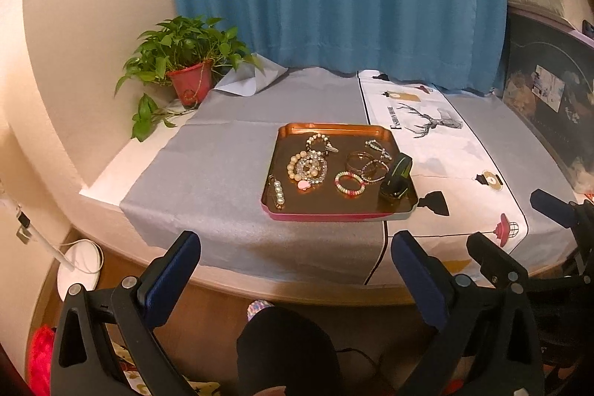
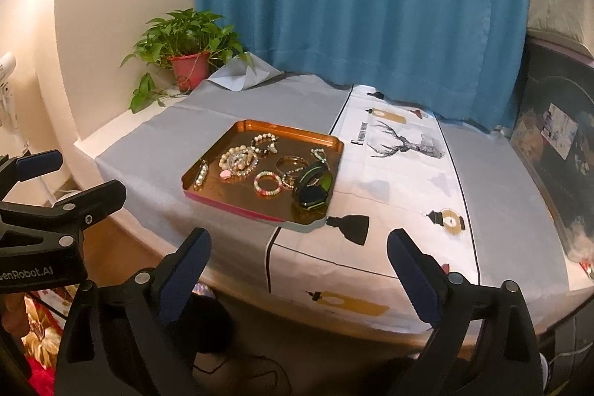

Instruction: Organize jewelry

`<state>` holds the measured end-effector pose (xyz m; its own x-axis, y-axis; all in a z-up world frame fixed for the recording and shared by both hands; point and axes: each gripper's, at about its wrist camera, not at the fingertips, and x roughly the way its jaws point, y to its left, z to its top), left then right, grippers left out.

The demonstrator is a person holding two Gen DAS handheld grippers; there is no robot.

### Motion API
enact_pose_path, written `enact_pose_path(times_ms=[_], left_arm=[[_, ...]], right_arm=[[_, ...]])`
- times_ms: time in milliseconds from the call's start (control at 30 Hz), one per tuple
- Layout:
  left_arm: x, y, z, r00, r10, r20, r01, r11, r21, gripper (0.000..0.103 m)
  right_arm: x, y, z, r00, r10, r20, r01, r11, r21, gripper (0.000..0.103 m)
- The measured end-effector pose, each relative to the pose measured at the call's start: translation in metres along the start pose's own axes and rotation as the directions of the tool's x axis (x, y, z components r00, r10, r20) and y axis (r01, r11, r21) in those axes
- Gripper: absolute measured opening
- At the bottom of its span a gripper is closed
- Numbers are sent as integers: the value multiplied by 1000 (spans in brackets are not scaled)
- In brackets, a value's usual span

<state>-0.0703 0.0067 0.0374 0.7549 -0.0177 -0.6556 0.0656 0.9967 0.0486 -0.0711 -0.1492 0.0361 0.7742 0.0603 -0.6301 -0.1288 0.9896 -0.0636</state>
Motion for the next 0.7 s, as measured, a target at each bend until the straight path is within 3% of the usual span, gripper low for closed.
enact_pose_path(times_ms=[700], left_arm=[[-1, 1, 1, 1000, -7, 0, 7, 1000, 4, 103]], right_arm=[[-1, -1, 1, 1000, -13, 2, 13, 1000, -7, 98]])
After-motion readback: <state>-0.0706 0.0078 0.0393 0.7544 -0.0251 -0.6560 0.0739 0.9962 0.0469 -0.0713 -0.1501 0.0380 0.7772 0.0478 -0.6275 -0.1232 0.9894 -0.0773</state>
